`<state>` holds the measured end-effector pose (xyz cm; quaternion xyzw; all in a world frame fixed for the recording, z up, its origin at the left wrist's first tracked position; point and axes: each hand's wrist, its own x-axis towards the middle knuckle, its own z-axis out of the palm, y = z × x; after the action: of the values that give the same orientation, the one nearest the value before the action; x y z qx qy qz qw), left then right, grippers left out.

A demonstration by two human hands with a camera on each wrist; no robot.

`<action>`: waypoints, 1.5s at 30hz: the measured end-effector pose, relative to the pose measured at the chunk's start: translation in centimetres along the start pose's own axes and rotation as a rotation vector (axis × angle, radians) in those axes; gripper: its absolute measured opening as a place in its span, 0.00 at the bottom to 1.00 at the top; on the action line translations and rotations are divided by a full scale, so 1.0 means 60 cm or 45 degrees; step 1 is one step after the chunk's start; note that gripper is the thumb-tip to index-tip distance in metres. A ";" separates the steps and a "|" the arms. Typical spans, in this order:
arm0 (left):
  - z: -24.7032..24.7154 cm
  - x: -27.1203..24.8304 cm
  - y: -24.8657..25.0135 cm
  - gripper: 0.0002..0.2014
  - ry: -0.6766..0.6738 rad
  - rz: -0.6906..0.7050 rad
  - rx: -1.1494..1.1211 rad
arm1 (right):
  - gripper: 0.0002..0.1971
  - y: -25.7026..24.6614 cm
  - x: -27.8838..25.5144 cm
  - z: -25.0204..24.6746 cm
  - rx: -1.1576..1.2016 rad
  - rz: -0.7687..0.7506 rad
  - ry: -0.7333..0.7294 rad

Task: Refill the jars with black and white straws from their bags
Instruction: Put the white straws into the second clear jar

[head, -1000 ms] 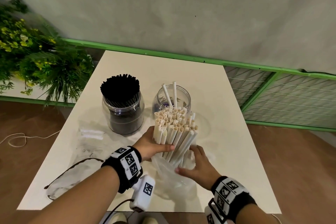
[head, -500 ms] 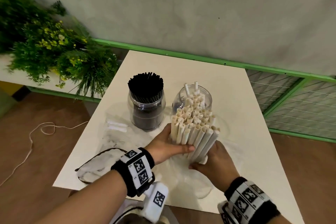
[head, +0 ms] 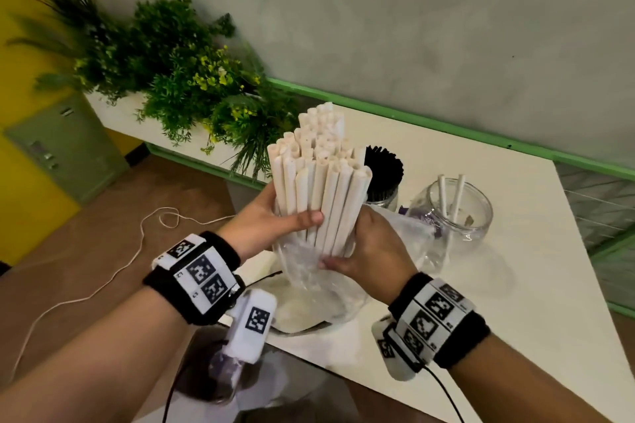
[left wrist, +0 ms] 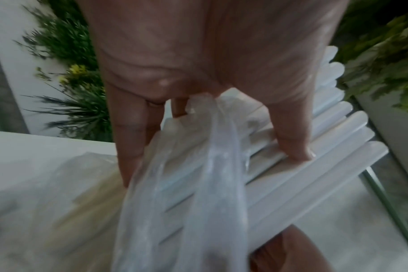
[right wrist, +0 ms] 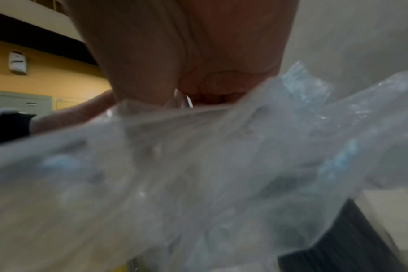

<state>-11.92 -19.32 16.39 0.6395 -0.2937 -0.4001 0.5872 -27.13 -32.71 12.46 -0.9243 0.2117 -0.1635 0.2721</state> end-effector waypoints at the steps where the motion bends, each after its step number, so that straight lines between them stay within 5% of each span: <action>1: -0.010 0.000 -0.011 0.45 0.004 -0.022 0.004 | 0.46 -0.002 0.003 0.016 -0.028 -0.007 0.003; 12: -0.005 0.037 -0.179 0.44 -0.071 -0.043 0.164 | 0.44 0.061 -0.025 0.167 -0.327 0.320 -0.209; 18: -0.001 0.066 -0.160 0.41 -0.107 0.063 0.227 | 0.39 0.076 -0.025 0.151 -0.346 0.350 -0.035; 21: -0.014 0.076 -0.154 0.51 -0.014 0.092 0.461 | 0.40 0.069 -0.024 0.149 -0.354 0.397 -0.143; 24: -0.020 0.091 -0.098 0.61 -0.119 0.157 0.505 | 0.41 0.066 -0.020 0.148 -0.387 0.431 -0.192; 32: 0.011 0.098 0.021 0.68 -0.464 0.185 1.460 | 0.39 0.059 -0.015 0.144 -0.498 0.528 -0.313; 36: 0.037 0.080 -0.001 0.65 -0.344 0.298 1.664 | 0.35 0.044 0.004 0.128 -0.502 0.655 -0.425; 42: 0.036 0.096 -0.018 0.56 -0.138 0.412 1.593 | 0.41 0.046 0.008 0.115 -0.568 0.609 -0.552; 45: 0.026 0.099 -0.021 0.48 -0.124 0.420 1.552 | 0.43 0.053 -0.007 0.096 -0.377 0.584 -0.432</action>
<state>-10.33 -24.98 14.14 0.7864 -0.5899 -0.0938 0.1573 -26.07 -32.43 5.96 -0.8962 0.3875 0.0913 0.1959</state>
